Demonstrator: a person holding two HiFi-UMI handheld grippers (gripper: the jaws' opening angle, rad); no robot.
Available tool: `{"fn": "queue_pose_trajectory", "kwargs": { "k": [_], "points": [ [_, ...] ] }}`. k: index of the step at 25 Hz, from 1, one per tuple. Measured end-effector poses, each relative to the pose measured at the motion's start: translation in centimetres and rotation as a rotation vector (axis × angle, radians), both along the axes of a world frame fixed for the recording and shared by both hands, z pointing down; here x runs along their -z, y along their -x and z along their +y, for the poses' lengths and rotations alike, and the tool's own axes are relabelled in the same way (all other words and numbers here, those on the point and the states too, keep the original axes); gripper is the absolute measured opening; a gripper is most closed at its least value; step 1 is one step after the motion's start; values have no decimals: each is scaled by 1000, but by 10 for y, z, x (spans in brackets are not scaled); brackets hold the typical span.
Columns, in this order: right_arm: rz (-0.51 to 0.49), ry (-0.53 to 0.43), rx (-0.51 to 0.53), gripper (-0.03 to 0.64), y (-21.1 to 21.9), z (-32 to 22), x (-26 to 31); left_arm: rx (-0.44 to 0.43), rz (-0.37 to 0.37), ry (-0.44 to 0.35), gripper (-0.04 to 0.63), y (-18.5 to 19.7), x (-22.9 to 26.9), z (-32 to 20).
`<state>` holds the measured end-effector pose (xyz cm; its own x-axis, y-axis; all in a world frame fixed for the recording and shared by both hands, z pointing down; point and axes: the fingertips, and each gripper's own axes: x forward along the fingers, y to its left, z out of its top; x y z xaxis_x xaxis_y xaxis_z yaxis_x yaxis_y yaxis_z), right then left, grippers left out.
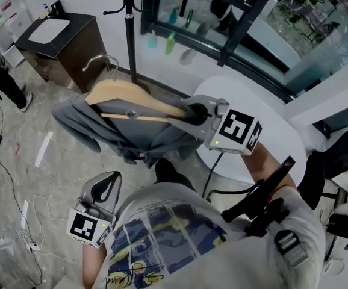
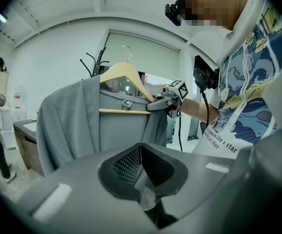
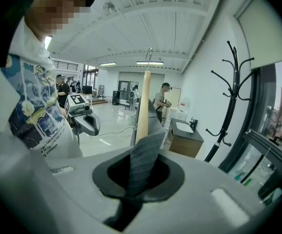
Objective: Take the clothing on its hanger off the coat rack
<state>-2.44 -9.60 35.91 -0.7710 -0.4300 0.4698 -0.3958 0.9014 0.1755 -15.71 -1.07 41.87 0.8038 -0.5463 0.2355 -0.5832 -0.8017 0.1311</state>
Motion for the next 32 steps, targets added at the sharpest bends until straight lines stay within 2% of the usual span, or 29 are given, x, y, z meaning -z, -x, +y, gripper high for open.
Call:
{"fn": "queue_pose_trajectory", "kwargs": {
  "k": [32],
  "points": [
    [13, 15, 8, 20, 4, -7, -10, 4, 2, 22, 8, 2, -7, -10]
  ]
}}
